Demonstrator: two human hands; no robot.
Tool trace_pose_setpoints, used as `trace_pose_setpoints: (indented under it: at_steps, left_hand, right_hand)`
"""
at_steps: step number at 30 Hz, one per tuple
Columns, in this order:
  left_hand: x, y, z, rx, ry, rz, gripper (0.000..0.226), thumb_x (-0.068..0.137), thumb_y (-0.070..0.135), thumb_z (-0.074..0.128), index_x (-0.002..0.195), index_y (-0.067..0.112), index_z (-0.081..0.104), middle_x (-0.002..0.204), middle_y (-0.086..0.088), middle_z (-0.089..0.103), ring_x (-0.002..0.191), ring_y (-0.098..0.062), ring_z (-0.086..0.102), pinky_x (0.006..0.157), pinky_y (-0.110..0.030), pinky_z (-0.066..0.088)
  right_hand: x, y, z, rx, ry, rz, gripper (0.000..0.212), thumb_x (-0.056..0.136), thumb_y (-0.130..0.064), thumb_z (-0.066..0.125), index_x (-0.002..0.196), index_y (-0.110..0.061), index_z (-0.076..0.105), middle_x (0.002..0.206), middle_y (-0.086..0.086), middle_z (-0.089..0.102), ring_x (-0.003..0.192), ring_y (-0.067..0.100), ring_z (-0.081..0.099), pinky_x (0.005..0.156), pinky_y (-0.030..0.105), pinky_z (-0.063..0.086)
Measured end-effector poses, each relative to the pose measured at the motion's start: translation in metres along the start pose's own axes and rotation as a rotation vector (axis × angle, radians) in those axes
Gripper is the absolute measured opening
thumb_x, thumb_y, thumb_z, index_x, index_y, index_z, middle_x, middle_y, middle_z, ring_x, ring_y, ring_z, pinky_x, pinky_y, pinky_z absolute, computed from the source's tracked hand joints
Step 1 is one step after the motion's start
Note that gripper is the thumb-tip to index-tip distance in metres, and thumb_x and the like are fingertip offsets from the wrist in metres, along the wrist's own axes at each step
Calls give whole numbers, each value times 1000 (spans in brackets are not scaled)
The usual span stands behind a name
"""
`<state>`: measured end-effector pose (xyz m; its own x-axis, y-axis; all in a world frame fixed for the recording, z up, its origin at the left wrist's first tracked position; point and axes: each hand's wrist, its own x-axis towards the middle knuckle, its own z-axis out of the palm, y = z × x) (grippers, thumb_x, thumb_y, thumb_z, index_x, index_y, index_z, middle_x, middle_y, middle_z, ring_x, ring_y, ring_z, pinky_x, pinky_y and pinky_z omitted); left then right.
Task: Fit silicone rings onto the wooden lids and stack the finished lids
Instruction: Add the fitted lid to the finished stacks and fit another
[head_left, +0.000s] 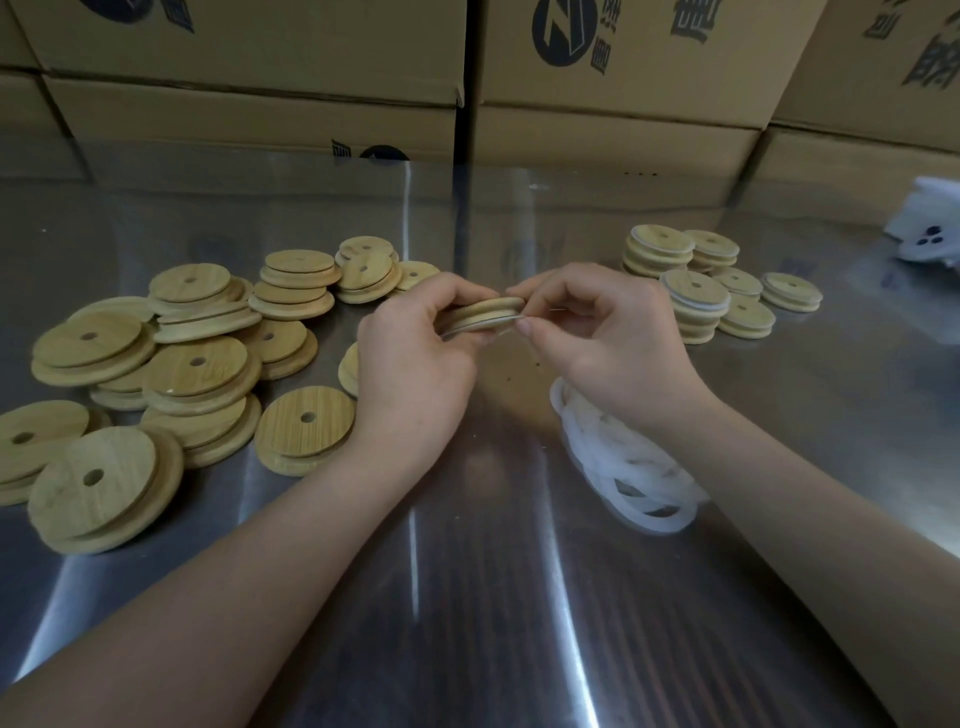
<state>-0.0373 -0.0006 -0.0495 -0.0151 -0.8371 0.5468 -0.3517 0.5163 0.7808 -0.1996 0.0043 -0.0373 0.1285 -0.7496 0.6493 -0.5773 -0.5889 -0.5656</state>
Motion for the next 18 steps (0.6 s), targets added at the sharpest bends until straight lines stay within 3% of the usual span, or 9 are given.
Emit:
trace_pose_setpoints:
  at_steps: [6,13,18]
  left_hand:
    - [-1,0,0,-30,0,25,38,78,1,75,84,38,67,78,23,66,82,5,64,74,-9,47]
    - [-3,-3,0,15,-5,78,34,77,-4,72,92,26,74,86,18,69,87,-2,65,81,-24,54]
    - [-2,-2,-1,15,2,76,34,78,2,75,90,33,68,80,24,64,84,1,64,76,-17,51]
  right_hand:
    - [3,-3,-7,-18,-50,1,5,78,4,73,76,2,69,94,6,72,91,15,69,81,28,55]
    - [2,-3,-9,-126,-100,-55,6,78,3,74,77,-1,70,95,4,72,89,12,68,80,13,49]
    - [2,-2,-6,-129,-73,-95,6,80,4,72,80,-1,68,94,7,72,88,12,67,81,12,49]
